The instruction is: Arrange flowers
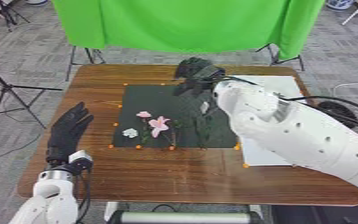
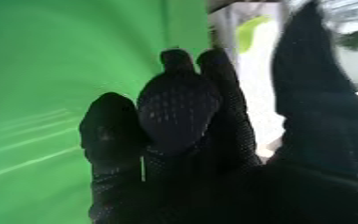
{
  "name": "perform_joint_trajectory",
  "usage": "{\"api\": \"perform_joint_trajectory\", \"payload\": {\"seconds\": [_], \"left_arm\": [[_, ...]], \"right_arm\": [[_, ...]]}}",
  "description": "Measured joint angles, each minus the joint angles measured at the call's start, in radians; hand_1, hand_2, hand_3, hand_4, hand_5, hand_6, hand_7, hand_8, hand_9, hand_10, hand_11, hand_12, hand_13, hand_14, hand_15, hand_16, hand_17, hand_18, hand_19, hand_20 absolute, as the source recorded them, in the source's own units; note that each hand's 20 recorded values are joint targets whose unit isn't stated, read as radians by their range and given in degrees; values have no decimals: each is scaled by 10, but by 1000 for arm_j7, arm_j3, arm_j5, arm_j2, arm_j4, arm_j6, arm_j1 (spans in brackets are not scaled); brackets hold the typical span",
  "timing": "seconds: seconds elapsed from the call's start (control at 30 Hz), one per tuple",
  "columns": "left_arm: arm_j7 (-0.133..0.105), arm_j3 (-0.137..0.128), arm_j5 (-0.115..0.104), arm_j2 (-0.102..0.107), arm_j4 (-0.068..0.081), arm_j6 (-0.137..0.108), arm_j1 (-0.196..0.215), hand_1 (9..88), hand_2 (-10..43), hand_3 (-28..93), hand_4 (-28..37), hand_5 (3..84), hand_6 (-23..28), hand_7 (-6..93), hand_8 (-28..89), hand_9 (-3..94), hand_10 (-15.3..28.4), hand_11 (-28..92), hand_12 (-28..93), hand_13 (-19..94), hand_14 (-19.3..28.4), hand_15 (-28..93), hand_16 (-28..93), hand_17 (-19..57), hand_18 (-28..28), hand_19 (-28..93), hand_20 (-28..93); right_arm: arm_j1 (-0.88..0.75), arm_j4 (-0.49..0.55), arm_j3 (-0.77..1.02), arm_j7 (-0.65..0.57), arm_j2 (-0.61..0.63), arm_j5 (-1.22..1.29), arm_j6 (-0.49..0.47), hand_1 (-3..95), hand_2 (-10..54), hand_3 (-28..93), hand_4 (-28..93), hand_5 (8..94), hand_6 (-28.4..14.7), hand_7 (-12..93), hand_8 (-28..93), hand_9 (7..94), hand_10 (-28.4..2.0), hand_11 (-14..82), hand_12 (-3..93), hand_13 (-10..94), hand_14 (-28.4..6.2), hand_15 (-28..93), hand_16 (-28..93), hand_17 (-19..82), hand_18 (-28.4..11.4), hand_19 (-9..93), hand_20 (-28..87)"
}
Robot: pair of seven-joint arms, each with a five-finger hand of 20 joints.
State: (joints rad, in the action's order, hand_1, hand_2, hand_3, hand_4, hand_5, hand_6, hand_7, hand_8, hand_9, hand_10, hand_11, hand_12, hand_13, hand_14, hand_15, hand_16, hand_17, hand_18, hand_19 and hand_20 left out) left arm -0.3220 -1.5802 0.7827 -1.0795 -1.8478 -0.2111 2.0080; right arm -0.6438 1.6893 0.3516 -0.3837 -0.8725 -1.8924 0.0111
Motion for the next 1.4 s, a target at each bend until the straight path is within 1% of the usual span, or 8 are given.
{"api": "perform_joint_trajectory", "payload": {"seconds": [0.07, 0.2, 0.33, 0.6, 1.1, 1.2, 1.3, 1.4], "left_arm": [[-2, -2, 0, 0, -2, 0, 3, 326, -95, 653, -281, 451, -15, 168, -93, 388, 102, 157, 107, 334, 144, 190, 6, 86, 99, 23, 186], [-3, -8, 0, -1, -3, 0, 8, 325, -95, 654, -280, 452, -15, 167, -93, 388, 101, 157, 107, 335, 144, 189, 6, 86, 99, 22, 186], [-3, -9, 0, -1, -3, 0, 10, 326, -95, 651, -281, 452, -14, 167, -93, 388, 102, 157, 107, 334, 145, 190, 6, 86, 98, 22, 186], [-2, -13, 0, -2, -3, 0, 12, 326, -95, 651, -281, 452, -14, 165, -92, 388, 103, 156, 107, 334, 145, 189, 6, 85, 98, 22, 186], [-3, -13, 4, -2, -4, 6, 14, 321, -95, 652, -282, 450, -18, 167, -93, 389, 103, 156, 108, 336, 144, 188, 6, 86, 98, 22, 185], [-5, -13, 5, -2, -5, 6, 15, 323, -95, 653, -282, 452, -17, 167, -93, 392, 105, 158, 108, 344, 143, 188, 5, 101, 91, 29, 189], [-15, -13, 5, -2, -7, 3, 18, 357, -95, 664, -264, 458, -10, 171, -93, 402, 110, 170, 109, 358, 138, 188, -2, 128, 82, 40, 199], [-41, -13, 3, -3, -10, -10, 21, 411, -95, 668, -217, 460, -10, 179, -98, 406, 110, 182, 103, 373, 126, 192, -13, 152, 78, 44, 217]], "right_arm": [[-6, -1, 36, -52, 22, -4, -51, 229, -95, 671, -156, 451, -3, 104, -76, 513, -159, 67, 156, 823, -58, 646, 253, 568, -167, 932, 521], [-17, -23, 89, -114, 73, -24, -156, 215, -95, 658, -156, 445, -2, 99, -71, 500, -163, 64, 156, 817, -63, 648, 251, 564, -172, 932, 517], [-43, -52, 111, -135, 133, -42, -159, 207, -95, 643, -153, 439, -2, 94, -70, 494, -167, 63, 157, 814, -67, 649, 249, 559, -177, 932, 517], [-132, -56, 160, -169, 232, -78, -179, 186, -95, 636, -147, 436, -1, 91, -67, 488, -169, 62, 158, 809, -71, 652, 246, 554, -181, 932, 514], [-234, -59, 228, -198, 295, -85, -213, 183, -95, 640, -144, 440, 1, 94, -67, 488, -168, 62, 160, 807, -74, 654, 243, 552, -184, 932, 511], [-264, -59, 252, -203, 301, -85, -221, 188, -95, 642, -144, 448, 1, 97, -67, 496, -167, 65, 161, 807, -74, 654, 242, 551, -186, 932, 512], [-297, -60, 279, -206, 304, -83, -225, 199, -95, 644, -142, 454, -1, 101, -68, 507, -167, 67, 163, 808, -74, 655, 241, 551, -186, 932, 513], [-320, -62, 286, -208, 306, -79, -225, 206, -95, 655, -140, 459, -1, 103, -69, 515, -166, 68, 165, 810, -74, 657, 240, 553, -184, 932, 513]]}}
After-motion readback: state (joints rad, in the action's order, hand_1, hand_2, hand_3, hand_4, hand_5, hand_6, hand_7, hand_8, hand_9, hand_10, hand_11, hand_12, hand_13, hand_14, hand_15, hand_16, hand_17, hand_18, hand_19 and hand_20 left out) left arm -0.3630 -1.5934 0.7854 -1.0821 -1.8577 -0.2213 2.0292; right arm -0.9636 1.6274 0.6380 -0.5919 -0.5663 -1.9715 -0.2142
